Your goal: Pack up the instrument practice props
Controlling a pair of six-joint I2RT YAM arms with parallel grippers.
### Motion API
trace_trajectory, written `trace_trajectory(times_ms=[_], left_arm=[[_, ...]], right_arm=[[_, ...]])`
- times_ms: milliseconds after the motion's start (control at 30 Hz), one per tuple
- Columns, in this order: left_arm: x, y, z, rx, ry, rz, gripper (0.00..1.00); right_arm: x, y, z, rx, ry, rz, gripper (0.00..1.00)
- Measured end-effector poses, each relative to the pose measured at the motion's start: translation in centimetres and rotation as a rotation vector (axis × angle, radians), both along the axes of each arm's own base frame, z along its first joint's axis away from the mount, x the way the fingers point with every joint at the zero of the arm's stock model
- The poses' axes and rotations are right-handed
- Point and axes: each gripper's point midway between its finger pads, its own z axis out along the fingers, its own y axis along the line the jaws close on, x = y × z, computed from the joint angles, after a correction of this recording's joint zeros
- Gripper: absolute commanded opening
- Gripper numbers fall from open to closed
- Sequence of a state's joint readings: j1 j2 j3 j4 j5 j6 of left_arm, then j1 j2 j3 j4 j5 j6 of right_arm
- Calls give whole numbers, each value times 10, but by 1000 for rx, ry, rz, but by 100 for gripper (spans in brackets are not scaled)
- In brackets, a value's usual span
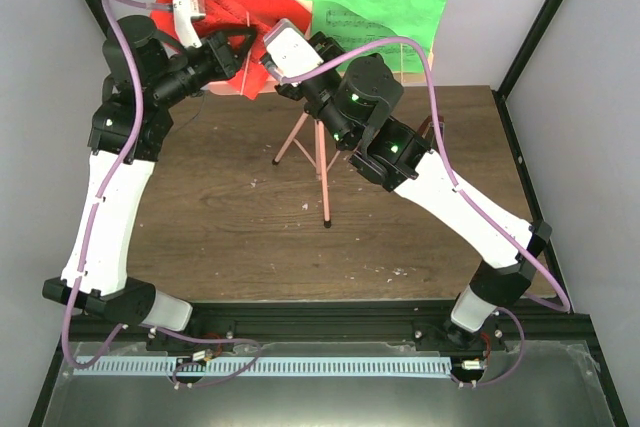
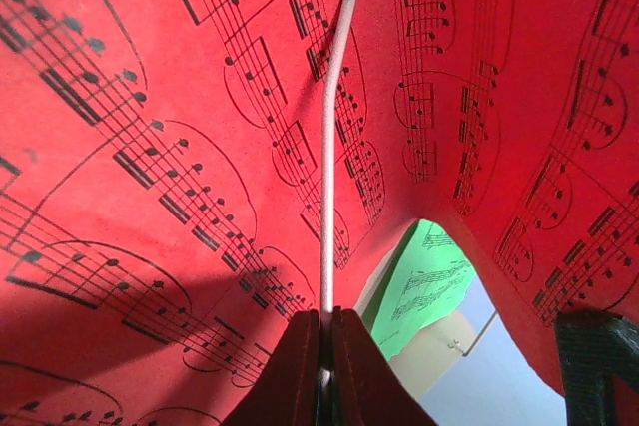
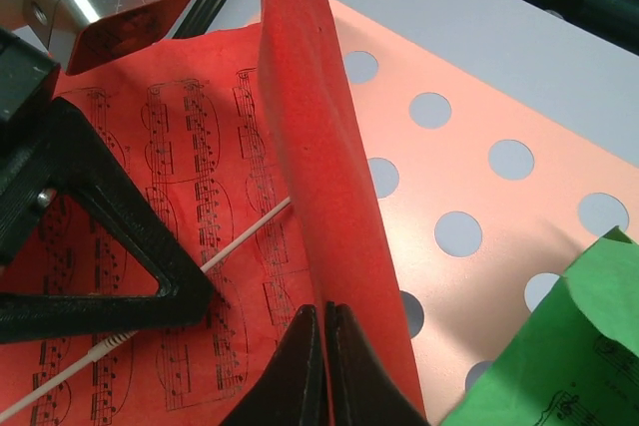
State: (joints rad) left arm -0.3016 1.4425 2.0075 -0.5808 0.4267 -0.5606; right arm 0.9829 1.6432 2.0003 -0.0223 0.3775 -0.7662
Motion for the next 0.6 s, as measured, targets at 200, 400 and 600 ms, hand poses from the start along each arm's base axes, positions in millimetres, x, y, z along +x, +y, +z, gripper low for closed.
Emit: trace_trajectory(times_ms=[200, 400, 600], left_arm=[[2, -4, -1, 24, -45, -20, 0], [-3, -5, -1, 70, -136, -36, 0], [-9, -8, 0, 118, -206, -64, 0]], right_arm=[[1, -1, -1, 1, 3, -8, 1], [7, -3, -4, 7, 16, -43, 1], [13, -7, -7, 21, 35, -88, 1]])
